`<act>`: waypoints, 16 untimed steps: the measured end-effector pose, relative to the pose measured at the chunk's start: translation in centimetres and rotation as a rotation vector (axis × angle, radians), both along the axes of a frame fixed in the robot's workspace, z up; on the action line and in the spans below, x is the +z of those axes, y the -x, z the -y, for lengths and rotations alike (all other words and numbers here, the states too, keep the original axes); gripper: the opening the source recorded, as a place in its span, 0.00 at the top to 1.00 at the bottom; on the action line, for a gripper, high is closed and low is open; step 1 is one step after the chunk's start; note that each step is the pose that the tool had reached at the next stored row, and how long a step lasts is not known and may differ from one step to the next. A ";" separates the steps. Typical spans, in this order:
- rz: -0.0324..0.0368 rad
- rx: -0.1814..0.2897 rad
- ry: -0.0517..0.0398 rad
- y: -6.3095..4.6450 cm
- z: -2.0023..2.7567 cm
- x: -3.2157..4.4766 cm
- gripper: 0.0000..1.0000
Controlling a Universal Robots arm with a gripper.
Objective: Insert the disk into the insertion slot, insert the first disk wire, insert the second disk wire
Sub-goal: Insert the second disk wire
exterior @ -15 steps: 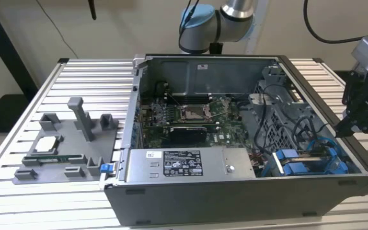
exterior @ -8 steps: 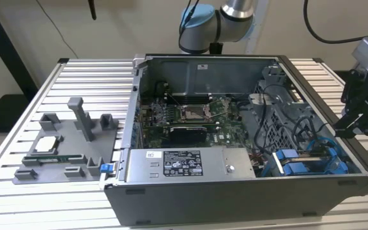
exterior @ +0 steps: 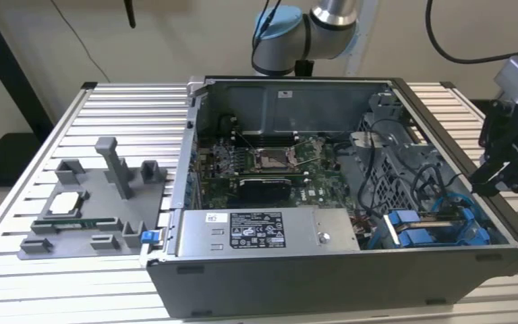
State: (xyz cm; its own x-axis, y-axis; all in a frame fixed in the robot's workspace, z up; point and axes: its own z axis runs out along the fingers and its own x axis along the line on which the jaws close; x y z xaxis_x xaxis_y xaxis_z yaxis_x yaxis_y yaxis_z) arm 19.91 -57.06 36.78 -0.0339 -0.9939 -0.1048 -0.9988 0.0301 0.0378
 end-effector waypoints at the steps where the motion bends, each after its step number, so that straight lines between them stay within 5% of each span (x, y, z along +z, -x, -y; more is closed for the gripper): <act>1: 0.0000 0.000 -0.0002 0.0 0.00 -0.03 0.00; 2: 0.0000 0.000 -0.0004 0.0 0.00 -0.06 0.00; 3: 0.0000 0.000 -0.0004 0.0 0.00 -0.08 1.00; 10: 0.0000 0.000 -0.0015 0.0 0.01 -0.15 1.00; 16: 0.0004 0.000 -0.0174 1.2 0.02 1.08 1.00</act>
State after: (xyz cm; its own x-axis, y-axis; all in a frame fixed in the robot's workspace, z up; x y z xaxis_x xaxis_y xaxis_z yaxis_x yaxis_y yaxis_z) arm 18.69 -57.08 37.86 -0.0339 -0.9919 -0.1220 -0.9988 0.0294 0.0380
